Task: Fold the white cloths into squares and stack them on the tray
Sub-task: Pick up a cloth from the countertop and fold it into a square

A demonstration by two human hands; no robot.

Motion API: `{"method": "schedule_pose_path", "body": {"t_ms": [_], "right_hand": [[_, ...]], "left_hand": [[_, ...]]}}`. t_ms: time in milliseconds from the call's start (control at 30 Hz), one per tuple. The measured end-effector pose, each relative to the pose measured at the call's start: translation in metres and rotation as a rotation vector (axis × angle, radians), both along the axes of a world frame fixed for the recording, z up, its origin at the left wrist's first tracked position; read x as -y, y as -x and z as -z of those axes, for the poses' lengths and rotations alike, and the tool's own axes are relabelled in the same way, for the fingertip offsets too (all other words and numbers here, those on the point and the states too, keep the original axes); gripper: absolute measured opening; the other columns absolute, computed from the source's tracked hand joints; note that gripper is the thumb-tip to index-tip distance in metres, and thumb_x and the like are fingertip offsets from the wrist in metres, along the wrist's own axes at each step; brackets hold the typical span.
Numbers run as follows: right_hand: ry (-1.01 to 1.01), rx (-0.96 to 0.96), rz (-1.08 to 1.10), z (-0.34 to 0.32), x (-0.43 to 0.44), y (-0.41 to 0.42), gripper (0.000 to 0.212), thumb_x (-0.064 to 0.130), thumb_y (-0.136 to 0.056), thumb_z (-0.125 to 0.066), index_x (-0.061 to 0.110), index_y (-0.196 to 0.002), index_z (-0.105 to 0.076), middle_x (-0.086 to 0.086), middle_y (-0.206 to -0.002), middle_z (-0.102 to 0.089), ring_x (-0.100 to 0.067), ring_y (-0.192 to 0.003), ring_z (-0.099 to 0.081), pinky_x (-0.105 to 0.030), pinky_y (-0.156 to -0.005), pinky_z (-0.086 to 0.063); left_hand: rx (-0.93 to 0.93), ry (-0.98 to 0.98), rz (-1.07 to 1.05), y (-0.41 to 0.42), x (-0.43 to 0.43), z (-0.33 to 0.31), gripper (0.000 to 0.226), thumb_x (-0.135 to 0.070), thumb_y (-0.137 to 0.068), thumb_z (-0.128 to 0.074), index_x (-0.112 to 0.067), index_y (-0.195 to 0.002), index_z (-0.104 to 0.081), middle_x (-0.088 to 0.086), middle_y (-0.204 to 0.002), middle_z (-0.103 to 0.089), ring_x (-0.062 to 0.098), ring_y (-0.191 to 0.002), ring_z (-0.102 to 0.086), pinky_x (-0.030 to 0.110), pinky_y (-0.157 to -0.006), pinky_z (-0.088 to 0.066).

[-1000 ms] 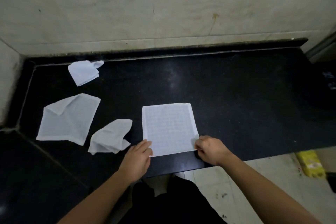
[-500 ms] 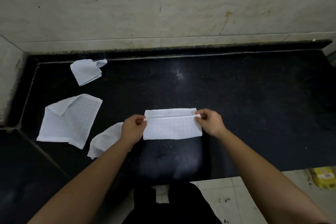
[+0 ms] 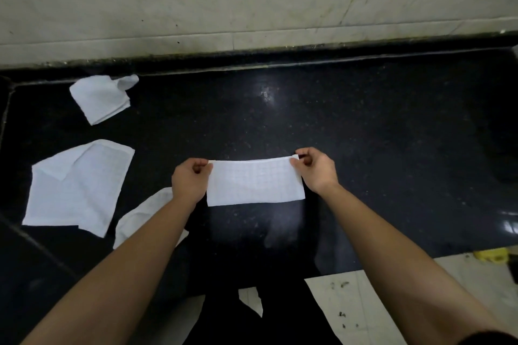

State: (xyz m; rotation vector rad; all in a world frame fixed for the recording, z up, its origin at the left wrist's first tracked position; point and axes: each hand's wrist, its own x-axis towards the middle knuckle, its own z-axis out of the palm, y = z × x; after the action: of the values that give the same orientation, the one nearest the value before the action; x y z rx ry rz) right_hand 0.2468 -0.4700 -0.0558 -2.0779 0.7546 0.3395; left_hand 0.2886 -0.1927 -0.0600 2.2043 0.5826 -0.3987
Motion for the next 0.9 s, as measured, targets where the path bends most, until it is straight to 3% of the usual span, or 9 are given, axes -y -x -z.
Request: {"method": "schedule_pose_path", "body": {"t_ms": [133, 233, 300, 467, 567, 700, 733, 800, 900], "right_hand": [[0.45, 0.217, -0.247, -0.007, -0.006, 0.022, 0.05, 0.036, -0.099, -0.053, 0.014, -0.143, -0.046, -0.01, -0.138, -0.049, -0.026, -0.12, -0.053, -0.042, -0.098, -0.048], [0.573, 0.259, -0.608, -0.006, -0.028, 0.037, 0.06, 0.044, -0.105, -0.033, 0.015, -0.156, -0.024, -0.018, -0.163, -0.016, -0.034, -0.15, -0.017, -0.051, -0.121, -0.021], [0.599, 0.166, -0.812, 0.005, -0.044, 0.041, 0.068, 0.056, -0.104, -0.017, 0.018, -0.159, -0.003, -0.014, -0.166, 0.011, -0.031, -0.153, 0.01, -0.05, -0.124, 0.0], [0.676, -0.051, -0.903, 0.03, -0.049, 0.044, 0.08, 0.073, -0.095, -0.003, 0.026, -0.154, 0.024, -0.01, -0.16, 0.032, -0.029, -0.148, 0.029, -0.055, -0.121, 0.009], [0.692, -0.051, -0.895, 0.029, -0.048, 0.039, 0.082, 0.076, -0.094, -0.003, 0.027, -0.152, 0.026, -0.009, -0.16, 0.032, -0.029, -0.148, 0.029, -0.055, -0.121, 0.011], [0.649, -0.057, -0.841, 0.015, -0.047, 0.038, 0.09, 0.078, -0.093, -0.011, 0.019, -0.157, 0.014, -0.013, -0.162, 0.026, -0.03, -0.148, 0.028, -0.052, -0.122, 0.01], [0.612, -0.039, -0.759, 0.009, -0.046, 0.04, 0.091, 0.077, -0.094, -0.016, 0.017, -0.158, 0.008, -0.012, -0.164, 0.019, -0.031, -0.151, 0.021, -0.051, -0.123, 0.005], [0.568, 0.061, -0.508, -0.004, -0.041, 0.046, 0.084, 0.067, -0.097, -0.034, 0.012, -0.157, -0.015, -0.014, -0.163, -0.015, -0.035, -0.15, -0.014, -0.048, -0.121, -0.02], [0.49, 0.008, -0.191, -0.017, -0.03, 0.051, 0.065, 0.053, -0.096, -0.05, 0.011, -0.144, -0.041, -0.011, -0.137, -0.05, -0.029, -0.123, -0.048, -0.042, -0.098, -0.043]], "left_hand": [[0.272, -0.291, 0.339, 0.02, -0.002, -0.003, 0.045, -0.038, -0.098, -0.055, -0.013, -0.134, -0.054, 0.013, -0.136, -0.052, 0.03, -0.124, -0.05, 0.045, -0.1, -0.045], [0.386, -0.506, 0.814, 0.042, -0.003, 0.0, 0.054, -0.04, -0.104, -0.032, -0.013, -0.151, -0.032, 0.017, -0.16, -0.021, 0.032, -0.148, -0.02, 0.051, -0.114, -0.029], [0.284, -0.559, 1.004, 0.049, -0.001, 0.008, 0.063, -0.048, -0.103, -0.017, -0.015, -0.156, -0.015, 0.013, -0.165, 0.0, 0.028, -0.152, 0.0, 0.053, -0.12, -0.016], [0.102, -0.679, 1.128, 0.047, -0.007, 0.022, 0.087, -0.067, -0.081, 0.03, -0.018, -0.152, 0.02, 0.007, -0.159, 0.029, 0.027, -0.15, 0.019, 0.056, -0.12, 0.0], [0.078, -0.672, 1.134, 0.04, -0.007, 0.023, 0.088, -0.069, -0.079, 0.031, -0.018, -0.151, 0.021, 0.007, -0.159, 0.028, 0.027, -0.149, 0.019, 0.057, -0.12, -0.001], [0.02, -0.655, 1.131, 0.038, -0.007, 0.018, 0.083, -0.066, -0.095, 0.006, -0.014, -0.157, -0.01, 0.011, -0.165, -0.001, 0.029, -0.152, -0.004, 0.061, -0.116, -0.019], [0.025, -0.653, 1.127, 0.037, -0.007, 0.017, 0.082, -0.066, -0.095, 0.003, -0.014, -0.157, -0.012, 0.011, -0.165, -0.002, 0.028, -0.152, -0.004, 0.061, -0.116, -0.019], [0.073, -0.665, 1.127, 0.036, -0.004, 0.01, 0.079, -0.065, -0.096, -0.008, -0.016, -0.158, -0.008, 0.01, -0.166, 0.001, 0.027, -0.153, 0.001, 0.058, -0.118, -0.012], [0.059, -0.674, 1.155, 0.032, -0.003, 0.001, 0.08, -0.063, -0.098, -0.025, -0.016, -0.158, -0.002, 0.009, -0.166, 0.004, 0.026, -0.153, 0.004, 0.055, -0.121, -0.005]]}}
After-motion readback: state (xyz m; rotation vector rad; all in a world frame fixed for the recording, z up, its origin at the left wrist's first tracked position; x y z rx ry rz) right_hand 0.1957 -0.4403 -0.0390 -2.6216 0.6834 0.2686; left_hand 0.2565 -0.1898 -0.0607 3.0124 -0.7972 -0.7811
